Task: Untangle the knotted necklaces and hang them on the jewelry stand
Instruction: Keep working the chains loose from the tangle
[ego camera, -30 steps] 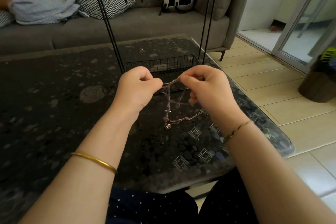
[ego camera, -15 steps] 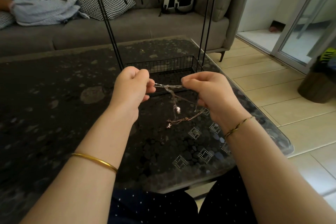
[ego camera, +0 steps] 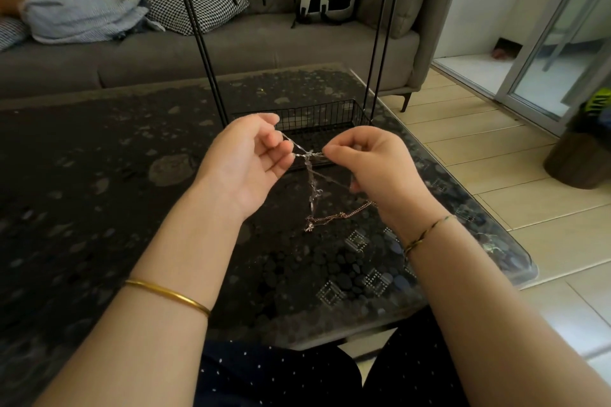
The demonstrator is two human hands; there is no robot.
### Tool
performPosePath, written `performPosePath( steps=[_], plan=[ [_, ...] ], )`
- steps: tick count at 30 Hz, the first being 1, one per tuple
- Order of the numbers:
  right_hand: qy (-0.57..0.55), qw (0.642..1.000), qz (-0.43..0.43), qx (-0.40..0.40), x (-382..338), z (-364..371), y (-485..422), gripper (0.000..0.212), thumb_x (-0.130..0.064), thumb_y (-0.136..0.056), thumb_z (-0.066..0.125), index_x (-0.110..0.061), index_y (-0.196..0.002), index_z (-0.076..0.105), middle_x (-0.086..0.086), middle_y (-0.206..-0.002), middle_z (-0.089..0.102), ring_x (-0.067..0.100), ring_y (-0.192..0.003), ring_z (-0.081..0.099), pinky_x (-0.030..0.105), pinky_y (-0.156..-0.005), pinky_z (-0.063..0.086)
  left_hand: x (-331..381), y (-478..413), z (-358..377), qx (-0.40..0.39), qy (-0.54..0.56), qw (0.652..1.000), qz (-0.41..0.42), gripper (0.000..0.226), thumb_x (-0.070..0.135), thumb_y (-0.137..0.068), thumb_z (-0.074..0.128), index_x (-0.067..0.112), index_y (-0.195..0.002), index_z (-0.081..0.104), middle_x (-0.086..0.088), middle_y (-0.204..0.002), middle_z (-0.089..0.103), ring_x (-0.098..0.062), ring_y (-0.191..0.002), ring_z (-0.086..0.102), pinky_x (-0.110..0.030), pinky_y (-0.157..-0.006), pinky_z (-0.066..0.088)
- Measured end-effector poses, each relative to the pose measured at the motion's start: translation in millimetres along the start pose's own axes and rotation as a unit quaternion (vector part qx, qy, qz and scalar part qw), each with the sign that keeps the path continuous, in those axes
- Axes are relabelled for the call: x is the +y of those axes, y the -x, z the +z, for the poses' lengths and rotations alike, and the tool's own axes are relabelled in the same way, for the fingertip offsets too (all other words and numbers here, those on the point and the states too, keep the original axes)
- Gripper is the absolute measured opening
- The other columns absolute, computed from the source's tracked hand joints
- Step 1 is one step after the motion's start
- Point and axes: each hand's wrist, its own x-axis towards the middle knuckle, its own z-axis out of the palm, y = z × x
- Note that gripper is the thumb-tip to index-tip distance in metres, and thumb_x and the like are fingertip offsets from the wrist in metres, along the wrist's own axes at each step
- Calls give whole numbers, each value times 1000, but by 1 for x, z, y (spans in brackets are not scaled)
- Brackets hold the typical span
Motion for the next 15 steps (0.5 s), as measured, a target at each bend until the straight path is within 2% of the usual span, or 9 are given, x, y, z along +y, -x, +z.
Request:
performPosePath(
  steps=[3,5,9,13,15],
  plan=[
    [-46,999,17,12,-1,0,0,10,-16,-87,64,-19,-76,65,-3,-70,52,5,-62,49,22,-58,50,-3,0,-1,-28,-67,997,-3,25,2,-91,44,16,-88,65,6,-65,63,-5,-54,50,-22,-61,45],
    [-73,997,21,21,-2,0,0,12,-16,-87,64,-19,-75,63,-3,-77,55,6,-71,53,24,-65,52,-6,1,0,-57,-123,991,-8,28,-2,-90,44,16,-90,66,5,-80,73,-2,-48,45,-19,-57,41],
    [-86,996,7,36,-2,1,-1,13,-15,-87,63,-19,-75,63,-6,-75,59,5,-71,54,23,-67,51,-10,2,2,-110,-174,978,-33,41,-11,-87,37,14,-104,65,-3,-109,71,-2,-39,35,-19,-53,37],
    [-30,997,-26,71,1,2,-2,12,-18,-88,63,-19,-76,64,-9,-66,55,-2,-54,45,11,-51,41,-13,0,2,-106,-224,968,-32,48,-11,-85,38,17,-116,63,0,-115,66,-2,-39,38,-18,-49,41],
    [-16,996,-33,87,2,5,-3,13,-20,-89,61,-17,-77,64,-7,-67,57,0,-56,47,14,-54,42,-15,-2,2,-77,-262,962,-9,48,-10,-85,41,18,-117,65,3,-111,67,-1,-41,43,-19,-51,44]
  ],
)
